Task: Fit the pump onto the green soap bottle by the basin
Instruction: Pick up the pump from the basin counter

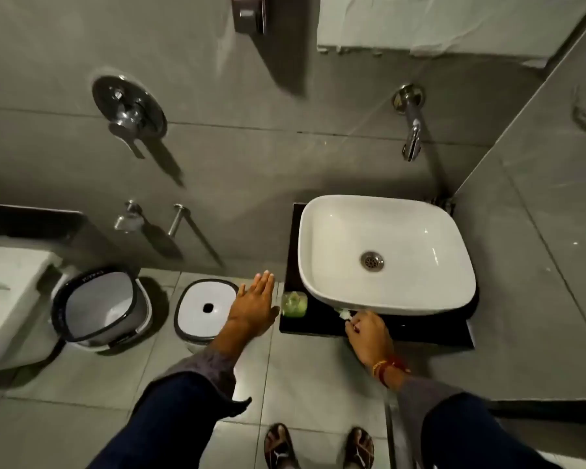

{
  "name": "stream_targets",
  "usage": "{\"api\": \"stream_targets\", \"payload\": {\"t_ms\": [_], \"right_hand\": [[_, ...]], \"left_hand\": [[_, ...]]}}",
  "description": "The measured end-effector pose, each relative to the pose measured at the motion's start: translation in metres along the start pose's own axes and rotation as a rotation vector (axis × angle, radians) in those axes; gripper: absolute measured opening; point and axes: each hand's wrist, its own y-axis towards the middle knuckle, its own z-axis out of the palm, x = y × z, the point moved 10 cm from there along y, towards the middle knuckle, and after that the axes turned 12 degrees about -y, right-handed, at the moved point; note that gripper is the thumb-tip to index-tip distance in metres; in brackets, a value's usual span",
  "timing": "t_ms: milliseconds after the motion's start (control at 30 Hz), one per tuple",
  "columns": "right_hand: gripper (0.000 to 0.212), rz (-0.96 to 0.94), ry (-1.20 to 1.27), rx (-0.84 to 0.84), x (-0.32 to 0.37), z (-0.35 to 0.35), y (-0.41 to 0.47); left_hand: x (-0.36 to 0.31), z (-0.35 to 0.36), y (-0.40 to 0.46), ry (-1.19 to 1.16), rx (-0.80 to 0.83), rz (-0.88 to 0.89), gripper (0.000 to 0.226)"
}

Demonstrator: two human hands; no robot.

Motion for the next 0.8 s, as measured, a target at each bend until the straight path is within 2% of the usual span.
{"api": "stream_targets", "payload": {"t_ms": [100,233,467,567,667,800], "right_hand": [[0.024,0.225,0.063,0.03,-0.03,0.032,0.001],[0.049,0.396,0.14,-0.078,-0.047,0.053,0.011],[0.033,0.555,0.167,-0.182,-0.045,0.078,0.023],[0.03,0.547,0.24,-0.191,-0.047,0.085,0.02],[0.027,0.437,0.297,-0.24,-0.047,0.08,0.011],[0.026,0.296,0.55,-0.266,-0.042,0.064,-0.013]], "left_hand": [[0.007,0.027,-0.003,-0.049,0.023,0.003,0.077],[0.007,0.045,0.004,-0.098,-0.045,0.044,0.076],[0.008,0.062,0.011,-0.194,-0.09,0.101,0.077],[0.01,0.065,0.01,-0.2,-0.081,0.101,0.076],[0.01,0.062,0.009,-0.182,-0.08,0.112,0.076],[0.005,0.055,0.006,-0.107,-0.113,0.141,0.079]]}}
